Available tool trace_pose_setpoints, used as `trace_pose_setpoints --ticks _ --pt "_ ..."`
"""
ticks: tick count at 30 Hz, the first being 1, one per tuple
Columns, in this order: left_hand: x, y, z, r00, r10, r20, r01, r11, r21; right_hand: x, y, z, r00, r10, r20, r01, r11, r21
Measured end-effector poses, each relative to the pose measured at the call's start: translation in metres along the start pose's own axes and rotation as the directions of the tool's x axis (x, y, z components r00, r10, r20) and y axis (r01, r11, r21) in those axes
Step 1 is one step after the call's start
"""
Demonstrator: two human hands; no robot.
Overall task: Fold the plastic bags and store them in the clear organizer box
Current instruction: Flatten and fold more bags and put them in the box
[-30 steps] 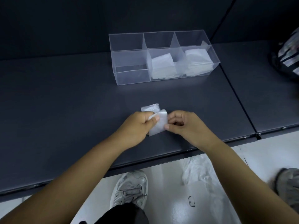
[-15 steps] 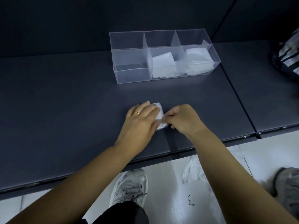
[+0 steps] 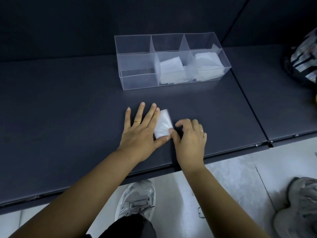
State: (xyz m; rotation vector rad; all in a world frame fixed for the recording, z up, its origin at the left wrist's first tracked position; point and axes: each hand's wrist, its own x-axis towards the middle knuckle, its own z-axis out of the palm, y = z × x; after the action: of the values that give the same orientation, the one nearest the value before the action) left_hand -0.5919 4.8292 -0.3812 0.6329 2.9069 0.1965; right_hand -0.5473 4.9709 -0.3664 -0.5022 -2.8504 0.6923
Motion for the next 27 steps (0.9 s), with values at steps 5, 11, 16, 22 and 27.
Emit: trace_pose_setpoints --ticks 5,11,16,22,27 --pt "-0.002 0.003 -0.001 0.996 -0.084 0.008 0.084 0.996 0.007 0.000 -0.003 0.000 0.999 0.024 -0.023 -0.024 1.000 -0.014" --pt "-0.009 0.015 -0.003 0.977 -0.206 0.056 0.208 0.978 -0.032 0.007 -0.017 -0.007 0.977 0.160 0.140 -0.166 0.985 0.033" --pt "-0.018 0.023 -0.007 0.954 -0.266 0.136 0.267 0.964 0.009 0.020 -0.029 -0.017 0.934 0.196 0.299 -0.274 0.929 0.249" --pt "-0.025 0.002 -0.029 0.959 -0.150 0.241 0.253 0.835 -0.489 0.025 -0.026 -0.037 0.889 0.105 0.445 -0.358 0.767 0.533" --pt "-0.013 -0.021 -0.069 0.955 0.052 0.291 0.262 0.308 -0.915 0.044 -0.026 -0.078 0.794 -0.262 0.548 -0.144 0.796 0.588"
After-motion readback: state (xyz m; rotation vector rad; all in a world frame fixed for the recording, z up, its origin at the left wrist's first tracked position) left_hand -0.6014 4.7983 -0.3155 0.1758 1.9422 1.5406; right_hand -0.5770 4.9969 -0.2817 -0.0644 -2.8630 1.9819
